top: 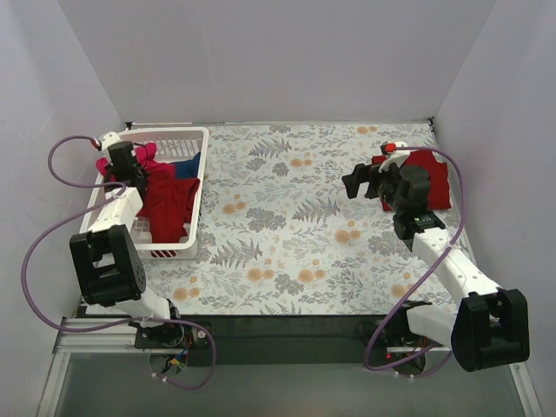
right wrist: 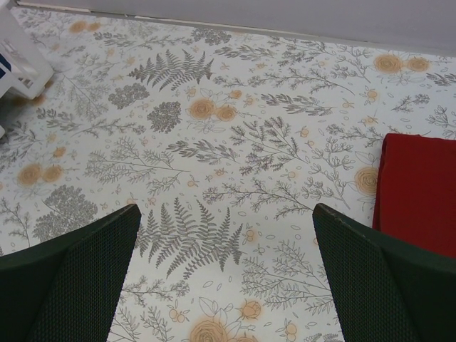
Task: Fold and stack the t-shirts
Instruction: Grab the tshirt from the pile, then move the tshirt to the center of the board
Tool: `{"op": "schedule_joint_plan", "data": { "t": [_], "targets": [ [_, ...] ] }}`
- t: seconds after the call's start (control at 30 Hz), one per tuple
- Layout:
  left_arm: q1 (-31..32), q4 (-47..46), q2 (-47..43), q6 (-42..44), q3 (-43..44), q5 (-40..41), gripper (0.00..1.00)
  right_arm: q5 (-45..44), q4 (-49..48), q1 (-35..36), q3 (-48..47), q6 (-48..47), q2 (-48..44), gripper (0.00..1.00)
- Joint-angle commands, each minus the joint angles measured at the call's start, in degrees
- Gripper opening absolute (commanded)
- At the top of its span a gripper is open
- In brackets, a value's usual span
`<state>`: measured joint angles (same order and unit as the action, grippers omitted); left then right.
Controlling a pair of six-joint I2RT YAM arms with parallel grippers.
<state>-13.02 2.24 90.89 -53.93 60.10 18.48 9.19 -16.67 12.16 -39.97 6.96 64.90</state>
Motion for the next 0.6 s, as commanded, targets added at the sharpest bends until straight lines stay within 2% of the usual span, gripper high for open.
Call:
{"op": "schedule_joint_plan", "data": {
  "t": [0.0, 0.07, 0.17, 0.3, 0.37, 0.53, 0.57],
  "targets": [
    [-0.34, 0.31, -9.13, -1.17, 4.23, -4.74, 0.00, 0.48, -2.85, -0.30, -1.17, 0.25, -0.13, 0.98],
    [-0.26, 0.75, -11.51, -2.93, 6.34, -8.09, 0.00, 0.57, -2.85, -0.21, -1.26, 0.33, -0.13, 0.98],
    [0.18, 0.57, -15.56, -5.57, 9.41, -17.84, 0.00, 0.65, -2.85, -0.21, -1.17, 0.33, -0.30, 0.98],
    [4.57, 0.22, -17.77, -6.10, 16.00, -26.29, 0.00, 0.65, -2.76, -0.21, -1.08, 0.42, -0.74, 0.98],
    [7.91, -1.01, -17.42, -6.18, 19.16, -31.39, 0.00, 0.74, -2.85, -0.21, -0.90, 0.51, -0.83, 0.98],
    [17.04, -1.89, -11.19, -5.83, 35.77, -42.01, 0.00, 0.74, -2.84, -0.21, -0.29, 0.69, -2.32, 0.98],
    [18.28, -2.58, -10.13, -6.27, 37.62, -46.56, 0.00, 0.48, -2.85, -0.21, -0.11, 0.69, -2.85, 0.98]
  ]
}}
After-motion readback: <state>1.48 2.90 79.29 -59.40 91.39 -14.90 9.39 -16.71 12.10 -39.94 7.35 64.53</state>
